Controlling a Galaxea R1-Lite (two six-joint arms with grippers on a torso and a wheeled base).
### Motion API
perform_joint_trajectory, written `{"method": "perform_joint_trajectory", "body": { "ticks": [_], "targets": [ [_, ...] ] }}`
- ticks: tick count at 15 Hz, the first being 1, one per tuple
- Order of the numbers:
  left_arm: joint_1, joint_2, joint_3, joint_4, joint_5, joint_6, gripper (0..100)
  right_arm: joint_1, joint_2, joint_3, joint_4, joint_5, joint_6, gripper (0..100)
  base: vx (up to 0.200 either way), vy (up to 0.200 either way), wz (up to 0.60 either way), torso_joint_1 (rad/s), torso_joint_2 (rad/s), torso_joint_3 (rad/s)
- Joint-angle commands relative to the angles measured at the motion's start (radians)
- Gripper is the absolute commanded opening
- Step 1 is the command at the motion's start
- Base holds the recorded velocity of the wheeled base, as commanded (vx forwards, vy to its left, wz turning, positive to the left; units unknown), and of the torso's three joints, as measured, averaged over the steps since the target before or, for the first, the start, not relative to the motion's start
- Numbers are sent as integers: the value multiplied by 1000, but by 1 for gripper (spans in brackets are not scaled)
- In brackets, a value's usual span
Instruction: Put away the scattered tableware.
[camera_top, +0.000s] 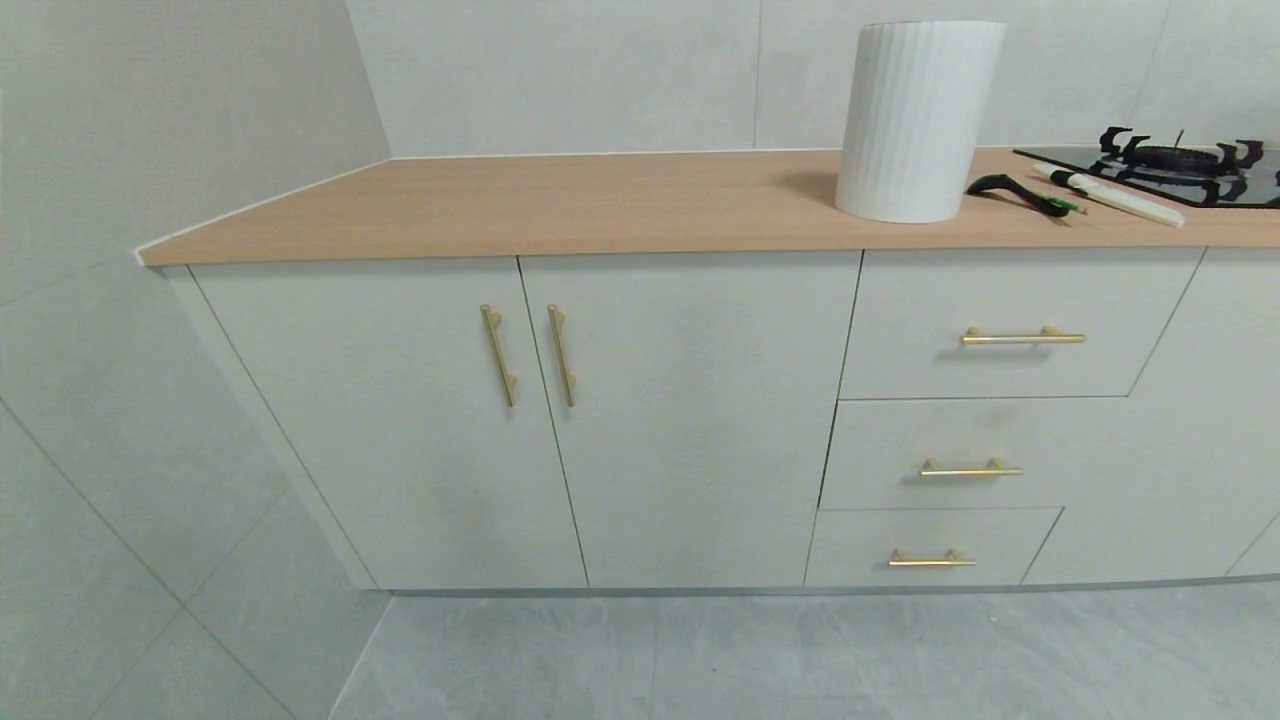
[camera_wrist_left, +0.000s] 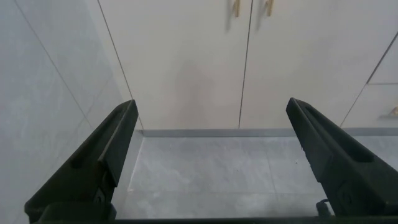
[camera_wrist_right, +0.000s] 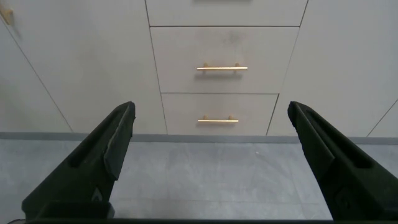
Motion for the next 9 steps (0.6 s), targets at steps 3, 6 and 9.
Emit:
{"method": "perform_joint_trajectory", "body": {
  "ticks": [3, 6, 9],
  "targets": [
    [0, 1, 0, 1, 0, -31, 100, 0, 3, 0, 3, 4, -1, 100, 0, 0, 0, 0, 0, 0],
    [0, 1, 0, 1, 0, -31, 100, 0, 3, 0, 3, 4, -1, 100, 0, 0, 0, 0, 0, 0],
    [0, 1, 0, 1, 0, -31, 100, 0, 3, 0, 3, 4, -1, 100, 0, 0, 0, 0, 0, 0]
  ]
}}
